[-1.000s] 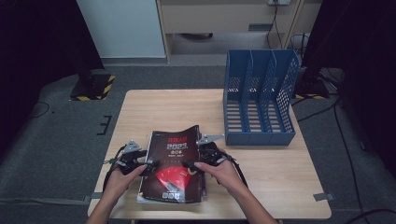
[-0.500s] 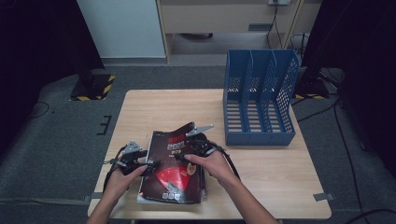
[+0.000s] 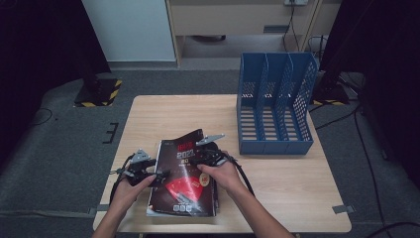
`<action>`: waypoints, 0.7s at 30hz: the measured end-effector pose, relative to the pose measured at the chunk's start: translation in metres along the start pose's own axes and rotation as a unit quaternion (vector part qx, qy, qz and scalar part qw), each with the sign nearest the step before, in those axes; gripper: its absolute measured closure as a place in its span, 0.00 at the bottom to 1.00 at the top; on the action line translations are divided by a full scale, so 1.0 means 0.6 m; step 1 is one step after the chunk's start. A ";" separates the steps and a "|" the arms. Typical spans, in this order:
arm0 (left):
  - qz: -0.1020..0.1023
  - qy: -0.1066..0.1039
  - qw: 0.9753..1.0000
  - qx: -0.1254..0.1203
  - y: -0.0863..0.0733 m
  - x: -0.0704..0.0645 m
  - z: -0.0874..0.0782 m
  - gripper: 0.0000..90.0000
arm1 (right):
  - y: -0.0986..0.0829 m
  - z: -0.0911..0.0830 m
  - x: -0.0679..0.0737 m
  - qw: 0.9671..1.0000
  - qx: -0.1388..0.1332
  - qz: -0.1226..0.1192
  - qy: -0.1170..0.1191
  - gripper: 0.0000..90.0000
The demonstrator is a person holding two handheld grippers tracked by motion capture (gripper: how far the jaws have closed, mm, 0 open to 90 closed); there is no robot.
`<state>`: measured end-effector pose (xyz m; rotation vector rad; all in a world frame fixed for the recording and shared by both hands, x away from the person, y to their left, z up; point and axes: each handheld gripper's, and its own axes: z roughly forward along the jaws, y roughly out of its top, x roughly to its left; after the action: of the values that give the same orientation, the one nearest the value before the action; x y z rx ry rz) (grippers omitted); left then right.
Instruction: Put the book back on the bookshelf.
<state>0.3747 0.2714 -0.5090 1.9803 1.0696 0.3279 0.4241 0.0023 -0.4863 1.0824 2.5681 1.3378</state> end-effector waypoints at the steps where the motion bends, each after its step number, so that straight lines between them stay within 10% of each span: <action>1: 0.000 0.000 1.000 0.000 0.000 0.000 0.000 0.23 | 0.002 -0.004 -0.002 1.000 -0.010 -0.004 0.002 0.88; 21: 0.003 -0.030 0.999 -0.030 0.011 -0.017 0.003 0.13 | 0.042 -0.074 0.016 0.989 -0.123 -0.087 -0.006 0.95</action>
<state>0.3733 0.2606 -0.5036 1.9278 1.0054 0.2992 0.4158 -0.0133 -0.4375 0.8039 2.3444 1.5450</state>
